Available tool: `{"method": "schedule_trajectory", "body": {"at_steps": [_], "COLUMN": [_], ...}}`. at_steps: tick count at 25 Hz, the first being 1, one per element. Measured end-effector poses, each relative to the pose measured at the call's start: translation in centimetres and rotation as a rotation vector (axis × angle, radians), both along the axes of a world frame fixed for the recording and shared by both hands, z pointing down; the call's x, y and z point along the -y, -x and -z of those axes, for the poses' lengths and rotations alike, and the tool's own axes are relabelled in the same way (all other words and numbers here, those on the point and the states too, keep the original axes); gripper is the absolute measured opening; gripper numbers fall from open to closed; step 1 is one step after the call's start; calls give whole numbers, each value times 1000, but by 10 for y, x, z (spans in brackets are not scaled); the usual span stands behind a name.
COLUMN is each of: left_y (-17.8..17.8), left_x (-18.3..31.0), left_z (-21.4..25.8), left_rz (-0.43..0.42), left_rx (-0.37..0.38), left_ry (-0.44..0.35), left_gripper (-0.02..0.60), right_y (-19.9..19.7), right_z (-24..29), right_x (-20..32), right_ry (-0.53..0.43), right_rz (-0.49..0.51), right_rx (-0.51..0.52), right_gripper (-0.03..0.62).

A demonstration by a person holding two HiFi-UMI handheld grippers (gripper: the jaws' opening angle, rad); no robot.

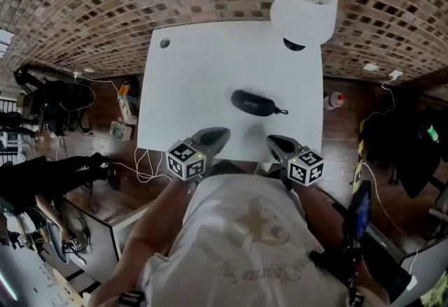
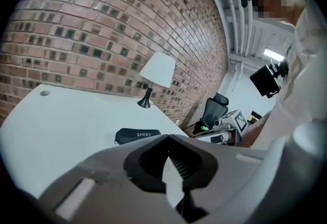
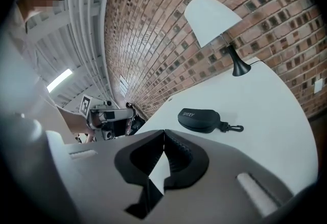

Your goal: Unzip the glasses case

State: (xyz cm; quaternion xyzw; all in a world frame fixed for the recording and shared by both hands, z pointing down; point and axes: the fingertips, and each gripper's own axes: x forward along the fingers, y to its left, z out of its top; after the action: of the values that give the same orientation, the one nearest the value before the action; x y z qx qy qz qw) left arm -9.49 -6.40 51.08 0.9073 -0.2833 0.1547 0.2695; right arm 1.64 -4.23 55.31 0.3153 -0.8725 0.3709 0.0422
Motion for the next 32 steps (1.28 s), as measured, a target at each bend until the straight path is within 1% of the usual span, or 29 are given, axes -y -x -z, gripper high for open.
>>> {"method": "schedule_trajectory", "body": {"at_steps": [5, 7, 11, 13, 16, 18, 21, 23, 25, 28, 30, 32], "left_y": [-24, -31, -44, -50, -61, -69, -82, -85, -85, -82, -81, -81], "left_x": [26, 38, 58, 73, 96, 107, 114, 117, 120, 124, 125, 122], "left_z": [-4, -8, -21, -27, -34, -40, -56, -71, -84, -100, -107, -111], "left_rz": [-158, -217, -324, -361, -427, -508, -663, -759, -849, -973, -1040, -1103], "left_rx": [66, 92, 150, 175, 218, 268, 367, 429, 486, 572, 606, 612], "left_ry": [-23, -30, -29, -23, -30, -48, -60, -45, -18, 7, 34, 89], "left_gripper": [6, 6, 11, 39, 49, 66, 125, 143, 161, 163, 164, 174], "right_y": [-4, -5, -17, -23, -28, -27, -27, -27, -27, -32, -35, -36], "right_z": [-1, 3, 2, 2, 0, 0, -1, -2, -5, -9, -12, -15], "right_x": [-7, -7, -11, -14, -23, -29, -46, -56, -64, -75, -83, -90], "right_ry": [3, -4, 2, 8, 16, 22, 26, 26, 39, 59, 72, 86], "right_rz": [-27, -57, -177, -238, -322, -370, -406, -428, -471, -541, -575, -605], "right_rx": [2, 1, 11, 14, 15, 17, -20, -48, -53, -55, -56, -57], "right_gripper": [9, 9, 9, 9, 9, 9, 9, 9, 9, 9, 9, 9]}}
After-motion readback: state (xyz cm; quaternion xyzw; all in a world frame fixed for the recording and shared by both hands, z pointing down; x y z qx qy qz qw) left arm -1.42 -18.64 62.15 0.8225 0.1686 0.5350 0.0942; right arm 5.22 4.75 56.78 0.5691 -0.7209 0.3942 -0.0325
